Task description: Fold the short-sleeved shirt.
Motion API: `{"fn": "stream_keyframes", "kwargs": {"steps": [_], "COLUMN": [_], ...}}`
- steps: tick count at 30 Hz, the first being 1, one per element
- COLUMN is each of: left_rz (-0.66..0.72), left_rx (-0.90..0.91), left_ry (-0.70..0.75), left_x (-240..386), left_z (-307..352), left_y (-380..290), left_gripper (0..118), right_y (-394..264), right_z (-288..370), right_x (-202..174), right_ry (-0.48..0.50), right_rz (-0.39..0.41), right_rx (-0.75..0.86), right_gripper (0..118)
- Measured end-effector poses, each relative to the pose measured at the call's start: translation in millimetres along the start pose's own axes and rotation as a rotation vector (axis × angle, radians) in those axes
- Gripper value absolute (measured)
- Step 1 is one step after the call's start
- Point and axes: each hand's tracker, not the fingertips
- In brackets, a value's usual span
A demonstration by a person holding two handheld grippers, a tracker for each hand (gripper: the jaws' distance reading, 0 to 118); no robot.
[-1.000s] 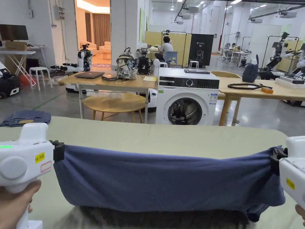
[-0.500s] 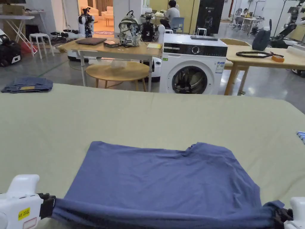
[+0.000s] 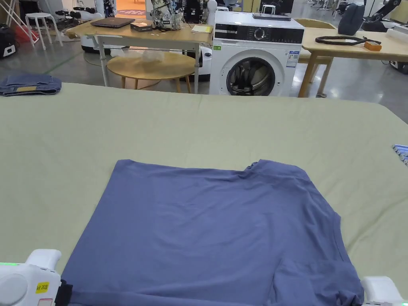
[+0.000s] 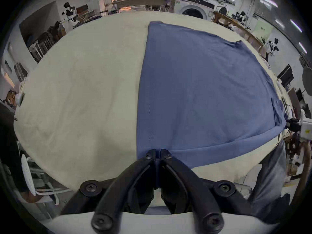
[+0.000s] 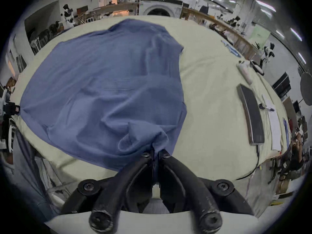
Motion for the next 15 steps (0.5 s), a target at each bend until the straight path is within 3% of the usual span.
{"fn": "stream_keyframes", "kwargs": {"steps": [3, 4, 7, 8, 9, 15], "left_rz": [0.017, 0.018, 0.042, 0.059, 0.075, 0.057], "left_rx": [-0.003, -0.001, 0.002, 0.012, 0.042, 0.232], "left_ry": [-0.001, -0.001, -0.016, -0.019, -0.012, -0.044], "left_x": [1, 1, 3, 4, 7, 27], "left_z": [2, 3, 12, 17, 23, 48], "left_y": [-1, -1, 2, 4, 7, 33], "left_gripper": [1, 5, 12, 28, 39, 44], "right_y": [2, 4, 10, 14, 17, 47], "right_z": [8, 10, 20, 26, 34, 71], "right_x": [-6, -6, -7, -7, -8, -15], "right_ry": [-0.008, -0.011, -0.054, -0.086, -0.12, -0.084], "right_rz": [-0.009, -0.016, -0.015, -0.01, -0.017, -0.1], "right_rx": [-0.008, -0.011, -0.017, -0.02, 0.003, 0.232], "right_gripper": [15, 26, 43, 66, 72, 72]}}
